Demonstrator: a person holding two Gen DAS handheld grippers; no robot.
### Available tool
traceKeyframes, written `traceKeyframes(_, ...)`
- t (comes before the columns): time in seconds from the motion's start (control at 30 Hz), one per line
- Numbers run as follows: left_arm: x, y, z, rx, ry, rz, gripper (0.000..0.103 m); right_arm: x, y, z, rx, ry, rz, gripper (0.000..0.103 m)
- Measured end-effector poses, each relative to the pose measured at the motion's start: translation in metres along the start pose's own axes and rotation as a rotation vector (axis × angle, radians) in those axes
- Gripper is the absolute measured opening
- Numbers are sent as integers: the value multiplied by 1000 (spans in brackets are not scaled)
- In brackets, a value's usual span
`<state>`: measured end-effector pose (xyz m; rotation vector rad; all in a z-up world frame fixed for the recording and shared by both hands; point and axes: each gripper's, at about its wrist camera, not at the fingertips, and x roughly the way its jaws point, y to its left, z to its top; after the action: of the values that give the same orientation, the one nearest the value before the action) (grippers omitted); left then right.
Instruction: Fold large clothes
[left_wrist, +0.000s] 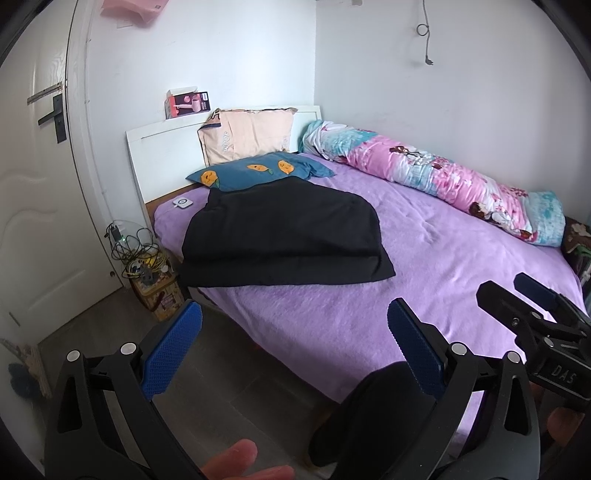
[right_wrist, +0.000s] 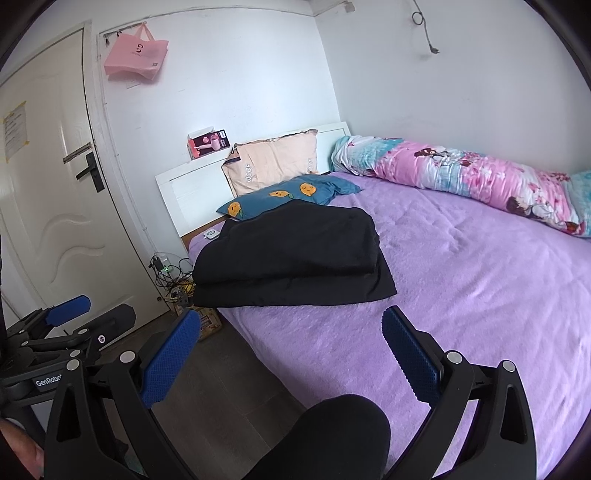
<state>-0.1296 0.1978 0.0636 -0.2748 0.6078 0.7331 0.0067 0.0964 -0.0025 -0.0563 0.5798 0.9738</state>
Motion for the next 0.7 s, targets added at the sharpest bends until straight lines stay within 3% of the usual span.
traceKeyframes(0.7, 0, 1, -1, 0, 2, 5, 98, 1, -6, -2, -14, 6, 24, 97)
